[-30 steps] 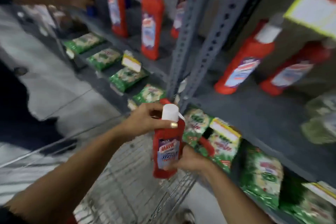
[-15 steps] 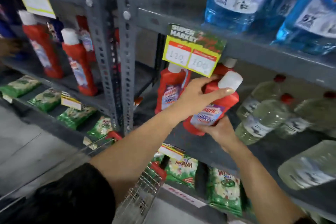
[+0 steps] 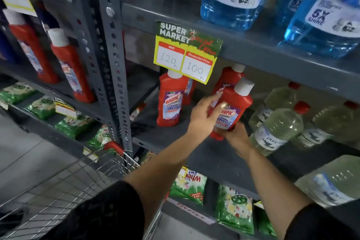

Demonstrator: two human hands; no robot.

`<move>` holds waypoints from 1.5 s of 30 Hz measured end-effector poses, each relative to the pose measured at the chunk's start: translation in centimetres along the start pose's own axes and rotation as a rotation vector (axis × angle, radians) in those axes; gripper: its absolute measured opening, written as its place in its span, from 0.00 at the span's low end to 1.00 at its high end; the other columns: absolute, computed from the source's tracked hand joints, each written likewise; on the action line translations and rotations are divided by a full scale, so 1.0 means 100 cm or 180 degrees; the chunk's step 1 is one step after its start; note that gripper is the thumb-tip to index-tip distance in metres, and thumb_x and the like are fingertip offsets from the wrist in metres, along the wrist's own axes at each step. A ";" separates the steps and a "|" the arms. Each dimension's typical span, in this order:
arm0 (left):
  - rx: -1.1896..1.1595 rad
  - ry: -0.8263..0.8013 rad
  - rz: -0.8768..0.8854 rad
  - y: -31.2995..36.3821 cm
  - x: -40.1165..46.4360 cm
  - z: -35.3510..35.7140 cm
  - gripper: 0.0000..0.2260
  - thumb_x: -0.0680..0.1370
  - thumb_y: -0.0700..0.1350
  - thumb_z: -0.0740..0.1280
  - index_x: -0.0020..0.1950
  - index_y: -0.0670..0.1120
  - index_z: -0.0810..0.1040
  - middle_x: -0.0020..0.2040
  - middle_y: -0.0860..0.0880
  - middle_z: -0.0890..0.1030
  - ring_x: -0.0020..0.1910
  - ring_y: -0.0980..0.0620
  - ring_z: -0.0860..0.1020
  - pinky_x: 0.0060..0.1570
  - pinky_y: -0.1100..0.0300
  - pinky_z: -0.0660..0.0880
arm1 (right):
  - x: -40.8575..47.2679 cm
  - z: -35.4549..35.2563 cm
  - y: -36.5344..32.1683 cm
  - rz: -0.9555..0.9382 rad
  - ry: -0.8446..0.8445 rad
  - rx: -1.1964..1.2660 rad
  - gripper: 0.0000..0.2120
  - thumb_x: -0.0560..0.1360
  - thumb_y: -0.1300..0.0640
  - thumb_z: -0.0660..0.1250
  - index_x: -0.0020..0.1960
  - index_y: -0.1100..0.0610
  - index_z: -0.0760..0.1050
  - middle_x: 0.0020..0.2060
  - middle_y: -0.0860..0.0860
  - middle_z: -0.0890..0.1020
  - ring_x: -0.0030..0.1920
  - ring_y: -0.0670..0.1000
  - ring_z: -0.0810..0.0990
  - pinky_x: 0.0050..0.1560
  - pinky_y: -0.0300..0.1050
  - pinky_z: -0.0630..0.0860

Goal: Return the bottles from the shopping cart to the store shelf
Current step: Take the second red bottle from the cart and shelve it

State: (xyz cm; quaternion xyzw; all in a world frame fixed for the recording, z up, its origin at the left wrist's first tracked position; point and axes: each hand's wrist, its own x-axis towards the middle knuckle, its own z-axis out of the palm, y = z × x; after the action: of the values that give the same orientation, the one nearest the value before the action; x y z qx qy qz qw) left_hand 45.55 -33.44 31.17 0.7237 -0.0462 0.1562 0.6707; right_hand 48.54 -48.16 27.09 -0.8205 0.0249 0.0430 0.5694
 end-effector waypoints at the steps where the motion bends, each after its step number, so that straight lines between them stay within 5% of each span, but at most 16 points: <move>1: 0.0199 0.0373 0.0140 -0.013 -0.015 -0.007 0.11 0.78 0.46 0.67 0.59 0.46 0.79 0.55 0.48 0.80 0.53 0.56 0.79 0.54 0.52 0.78 | 0.000 0.000 0.002 0.0003 -0.0026 -0.0041 0.27 0.63 0.56 0.81 0.59 0.56 0.78 0.53 0.54 0.85 0.51 0.51 0.83 0.54 0.49 0.80; 4: 0.0994 0.1624 0.0214 -0.043 -0.056 -0.030 0.12 0.75 0.47 0.71 0.57 0.45 0.77 0.54 0.47 0.78 0.55 0.49 0.76 0.56 0.49 0.74 | 0.001 0.000 0.005 0.0038 0.0055 -0.0142 0.23 0.63 0.57 0.81 0.56 0.57 0.80 0.50 0.53 0.85 0.48 0.49 0.83 0.52 0.46 0.79; 7: 0.1384 0.2375 -0.0558 -0.057 -0.069 -0.043 0.37 0.68 0.57 0.76 0.69 0.43 0.65 0.69 0.41 0.67 0.68 0.42 0.65 0.65 0.43 0.64 | 0.000 0.004 0.010 -0.0019 0.0213 -0.0257 0.26 0.61 0.58 0.81 0.57 0.55 0.77 0.49 0.50 0.83 0.50 0.51 0.82 0.54 0.47 0.77; 11: 0.1609 0.1898 -0.1083 -0.069 -0.043 -0.042 0.55 0.62 0.62 0.77 0.75 0.38 0.52 0.74 0.36 0.59 0.74 0.38 0.56 0.73 0.41 0.54 | -0.006 0.016 0.029 -0.0103 0.0629 -0.0319 0.35 0.60 0.58 0.82 0.63 0.53 0.71 0.51 0.48 0.81 0.52 0.50 0.81 0.58 0.49 0.76; 16: 0.1767 0.1953 -0.1655 -0.075 -0.004 -0.038 0.52 0.64 0.57 0.78 0.74 0.35 0.53 0.71 0.35 0.65 0.72 0.38 0.63 0.73 0.42 0.56 | -0.006 0.026 0.044 -0.0173 0.0762 -0.0480 0.31 0.62 0.57 0.81 0.62 0.56 0.73 0.54 0.55 0.84 0.53 0.54 0.83 0.59 0.55 0.78; 20: 0.1867 0.1860 -0.1324 -0.086 -0.001 -0.052 0.37 0.68 0.48 0.77 0.69 0.37 0.61 0.64 0.36 0.71 0.64 0.37 0.71 0.64 0.45 0.68 | 0.000 0.019 0.044 -0.0221 0.0593 -0.0744 0.30 0.62 0.53 0.81 0.60 0.57 0.75 0.54 0.55 0.84 0.54 0.55 0.83 0.58 0.55 0.78; 26: 0.1632 0.1202 -0.0871 -0.096 -0.025 -0.087 0.38 0.65 0.48 0.79 0.68 0.38 0.65 0.62 0.38 0.76 0.62 0.40 0.74 0.62 0.45 0.72 | -0.015 0.017 0.043 -0.0095 0.0364 -0.0841 0.27 0.61 0.53 0.82 0.56 0.57 0.76 0.52 0.55 0.85 0.52 0.55 0.83 0.55 0.52 0.79; 32: 0.1498 0.0899 -0.0662 -0.090 -0.058 -0.112 0.34 0.63 0.45 0.80 0.64 0.41 0.69 0.56 0.43 0.80 0.56 0.45 0.78 0.57 0.53 0.74 | -0.058 0.024 0.042 -0.0248 0.0113 -0.0938 0.22 0.62 0.54 0.81 0.51 0.59 0.79 0.46 0.51 0.85 0.43 0.46 0.81 0.38 0.28 0.73; 37: 0.1472 0.0680 -0.0745 -0.084 -0.064 -0.120 0.34 0.63 0.47 0.80 0.64 0.43 0.69 0.56 0.44 0.79 0.56 0.45 0.77 0.58 0.49 0.75 | -0.079 0.031 0.048 -0.0308 0.0097 -0.0860 0.23 0.61 0.54 0.81 0.52 0.59 0.79 0.48 0.53 0.86 0.46 0.49 0.84 0.49 0.47 0.81; 42: 0.1465 0.0588 -0.0911 -0.086 -0.067 -0.125 0.40 0.61 0.61 0.76 0.67 0.46 0.67 0.59 0.45 0.79 0.59 0.45 0.76 0.59 0.43 0.74 | -0.082 0.033 0.046 -0.0326 0.0036 -0.0759 0.23 0.63 0.57 0.80 0.54 0.59 0.78 0.47 0.49 0.83 0.46 0.46 0.82 0.43 0.27 0.75; 45: 0.1551 0.0571 -0.0958 -0.090 -0.069 -0.126 0.43 0.59 0.64 0.75 0.68 0.47 0.65 0.60 0.46 0.78 0.60 0.45 0.75 0.60 0.44 0.74 | -0.082 0.034 0.046 -0.0303 -0.0009 -0.0702 0.23 0.63 0.56 0.80 0.55 0.57 0.77 0.47 0.47 0.83 0.47 0.46 0.82 0.48 0.36 0.77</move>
State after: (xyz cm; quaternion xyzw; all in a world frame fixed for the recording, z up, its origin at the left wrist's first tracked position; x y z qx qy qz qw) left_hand 39.47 -21.12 21.20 0.8453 0.1599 0.1249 0.4942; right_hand 39.87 -46.69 22.46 -0.8784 -0.0197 0.0195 0.4771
